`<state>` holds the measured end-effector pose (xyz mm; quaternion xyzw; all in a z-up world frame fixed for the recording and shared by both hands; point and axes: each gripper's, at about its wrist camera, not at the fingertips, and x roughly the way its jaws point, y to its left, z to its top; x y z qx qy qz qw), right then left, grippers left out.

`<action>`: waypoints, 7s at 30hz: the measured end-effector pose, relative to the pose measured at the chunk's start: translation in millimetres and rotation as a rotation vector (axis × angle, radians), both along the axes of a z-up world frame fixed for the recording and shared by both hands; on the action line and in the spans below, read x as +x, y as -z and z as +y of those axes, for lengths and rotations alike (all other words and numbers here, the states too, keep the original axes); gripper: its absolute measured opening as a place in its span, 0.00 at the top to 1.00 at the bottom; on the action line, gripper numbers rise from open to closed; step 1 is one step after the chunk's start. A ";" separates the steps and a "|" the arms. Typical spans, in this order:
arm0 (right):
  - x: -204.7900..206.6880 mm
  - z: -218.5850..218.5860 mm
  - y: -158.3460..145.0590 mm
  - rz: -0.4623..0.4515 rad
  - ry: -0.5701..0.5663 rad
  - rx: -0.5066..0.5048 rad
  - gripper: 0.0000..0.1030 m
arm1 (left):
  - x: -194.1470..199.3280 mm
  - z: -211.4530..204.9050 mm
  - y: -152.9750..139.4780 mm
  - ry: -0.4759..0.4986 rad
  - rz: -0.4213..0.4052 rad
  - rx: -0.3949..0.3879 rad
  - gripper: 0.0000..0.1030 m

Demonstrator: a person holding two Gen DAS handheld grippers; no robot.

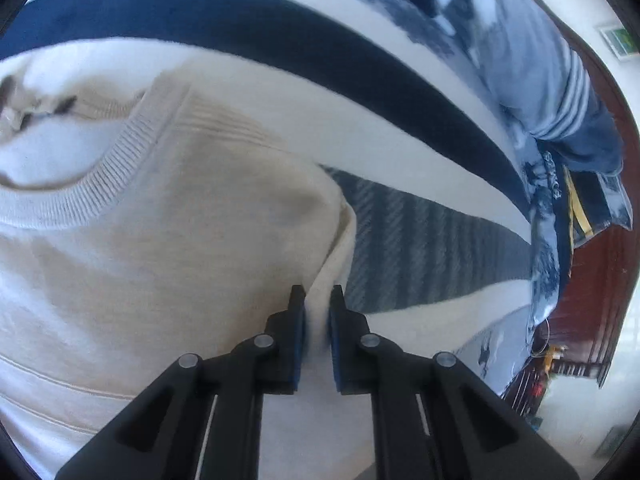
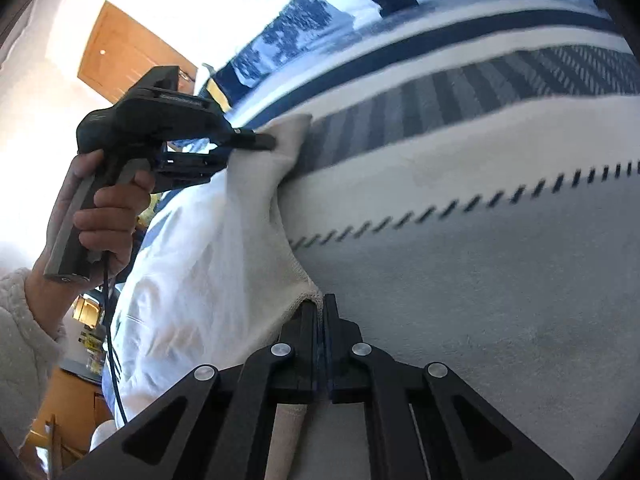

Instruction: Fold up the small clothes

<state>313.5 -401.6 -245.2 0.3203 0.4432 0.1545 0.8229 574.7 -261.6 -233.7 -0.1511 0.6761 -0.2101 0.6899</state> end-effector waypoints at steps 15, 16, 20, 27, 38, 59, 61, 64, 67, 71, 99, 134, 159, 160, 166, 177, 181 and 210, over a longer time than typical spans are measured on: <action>-2.1 -1.4 -3.8 0.040 -0.023 -0.036 0.95 | -65.7 58.5 -88.8 0.036 -0.393 0.070 0.52; -6.0 -3.6 -8.7 0.025 -0.016 -0.037 0.94 | -81.0 75.8 -98.5 0.032 -0.424 0.085 0.49; -34.5 -12.3 -40.9 -0.085 0.049 -0.023 0.58 | -173.0 143.5 -130.9 0.010 -0.510 0.169 0.39; -109.0 28.4 -109.8 -0.191 0.116 0.033 0.18 | -323.0 299.5 -128.6 -0.213 -0.524 0.280 0.29; -261.5 205.7 -192.1 -0.317 0.167 -0.260 0.01 | -415.2 368.3 -71.5 -0.314 -0.502 0.279 0.29; -139.5 326.8 -57.9 0.221 -0.184 -0.127 0.46 | -358.8 378.6 -10.5 -0.257 -0.320 0.035 0.61; -134.0 338.3 -47.3 0.245 -0.207 -0.120 0.48 | -356.2 373.8 -5.5 -0.231 -0.297 0.022 0.78; -131.3 348.4 -36.8 0.269 -0.212 -0.125 0.77 | -356.5 373.3 -9.3 -0.221 -0.314 0.020 0.91; -137.0 350.4 -45.5 0.260 -0.207 -0.085 0.96 | -366.1 383.7 -25.6 -0.219 -0.350 -0.078 0.93; -148.4 356.5 -63.5 0.223 -0.229 -0.091 0.94 | -367.8 389.2 -19.5 -0.238 -0.325 -0.026 0.92; -139.0 401.6 -220.5 -0.155 -0.269 -0.226 0.09 | -386.8 589.6 -74.3 -0.987 -0.308 -0.099 0.30; -55.1 383.9 -157.7 -0.073 -0.269 -0.103 0.21 | -266.1 574.3 -181.5 -0.776 -0.821 0.262 0.95; -102.9 216.0 -62.7 0.134 -0.047 0.102 0.25 | -400.9 274.0 -64.9 0.211 -0.594 0.113 0.50; -102.5 219.4 -60.2 0.138 -0.057 0.104 0.25 | -393.1 278.7 -66.4 0.168 -0.573 0.101 0.50; -105.8 252.4 -49.1 0.172 -0.147 0.011 0.58 | -364.7 329.0 -56.6 -0.110 -0.448 0.025 0.50; -168.9 256.6 -146.1 -0.078 -0.196 -0.061 0.96 | -366.3 358.7 -83.4 -0.265 -0.411 -0.063 0.47; -169.2 252.2 -113.1 0.013 -0.195 -0.090 0.95 | -344.8 352.3 -68.7 -0.292 -0.353 -0.056 0.47; -177.5 201.5 -77.6 0.169 -0.169 -0.025 0.50 | -262.6 341.9 -34.8 -0.230 -0.287 0.070 0.57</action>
